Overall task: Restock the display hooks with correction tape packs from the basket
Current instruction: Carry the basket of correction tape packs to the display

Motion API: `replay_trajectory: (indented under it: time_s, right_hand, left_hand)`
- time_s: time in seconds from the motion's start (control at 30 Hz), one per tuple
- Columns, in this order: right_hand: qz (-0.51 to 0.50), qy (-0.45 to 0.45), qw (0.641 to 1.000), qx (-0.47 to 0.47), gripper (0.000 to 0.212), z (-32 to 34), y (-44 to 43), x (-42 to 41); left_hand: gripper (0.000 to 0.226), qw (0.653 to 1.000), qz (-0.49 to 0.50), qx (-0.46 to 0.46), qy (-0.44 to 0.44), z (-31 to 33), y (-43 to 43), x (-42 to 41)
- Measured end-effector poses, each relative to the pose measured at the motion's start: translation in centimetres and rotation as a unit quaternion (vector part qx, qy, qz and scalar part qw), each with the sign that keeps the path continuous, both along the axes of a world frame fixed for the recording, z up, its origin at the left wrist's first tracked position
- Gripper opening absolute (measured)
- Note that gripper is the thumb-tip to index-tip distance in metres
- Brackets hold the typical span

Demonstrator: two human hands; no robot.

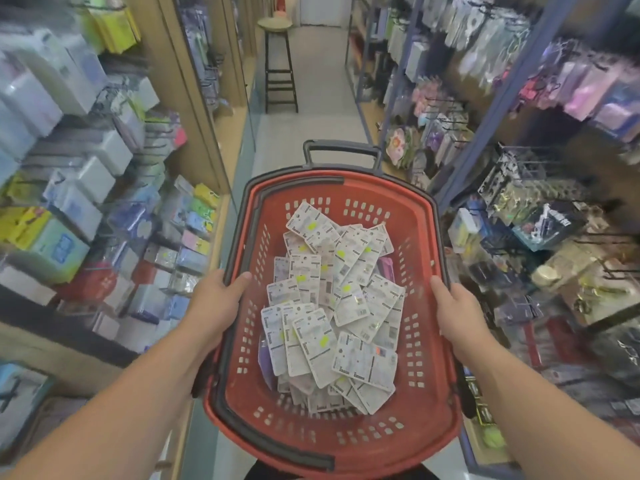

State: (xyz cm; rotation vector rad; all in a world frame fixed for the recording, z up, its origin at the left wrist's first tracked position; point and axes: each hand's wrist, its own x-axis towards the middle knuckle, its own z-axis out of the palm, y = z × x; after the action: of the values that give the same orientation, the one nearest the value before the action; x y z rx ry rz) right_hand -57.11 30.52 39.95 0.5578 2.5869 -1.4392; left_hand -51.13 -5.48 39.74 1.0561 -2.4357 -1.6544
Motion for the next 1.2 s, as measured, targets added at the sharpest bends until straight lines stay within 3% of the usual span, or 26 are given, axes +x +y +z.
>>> replay_trajectory:
  time_s: [0.13,0.17,0.27,0.37,0.43,0.5,0.63,0.7,0.8,1.2]
  right_hand:
    - [-0.008,-0.01,1.0,0.019,0.052,0.0,-2.3,-7.6]
    - [-0.008,-0.011,1.0,0.014,0.049,-0.1,-2.8,-9.7]
    - [0.006,-0.002,1.0,-0.008,0.034,-0.3,-4.4,-16.7]
    - [0.017,-0.004,1.0,-0.016,0.033,-1.4,-5.3,-24.8]
    - [0.028,0.003,0.999,-0.015,0.037,-1.9,-5.9,-30.2]
    - [0.041,-0.002,0.999,-0.017,0.041,-1.5,-6.5,-35.8]
    - [0.069,0.005,0.997,-0.023,0.039,0.8,-8.6,-46.2]
    - [0.077,0.011,0.997,-0.025,0.037,1.5,-9.7,-51.2]
    - [0.083,0.008,0.996,-0.027,0.032,2.0,-11.9,-58.3]
    - [0.039,0.025,0.999,-0.009,0.023,3.1,-25.7,-85.5]
  left_hand:
    - [0.084,1.0,-0.019,-0.01,0.005,0.4,-3.3,-8.3]
    - [0.083,1.0,-0.014,-0.013,0.009,0.3,-4.0,-10.4]
    - [0.047,0.999,-0.017,-0.024,0.015,1.4,-4.7,-16.7]
    - [0.028,0.999,-0.001,-0.043,0.004,1.5,-5.4,-23.9]
    - [0.03,0.999,0.008,-0.053,0.009,1.4,-5.7,-28.5]
    - [0.045,0.998,0.025,-0.057,0.008,1.5,-6.0,-33.3]
    - [0.042,0.998,0.038,-0.041,0.01,2.4,-7.1,-41.9]
    - [0.026,0.998,0.05,-0.045,0.012,2.9,-8.2,-46.1]
    - [0.04,0.997,0.067,-0.037,0.023,2.3,-11.0,-52.9]
    - [0.027,0.997,0.043,0.007,0.065,2.5,-24.4,-83.0]
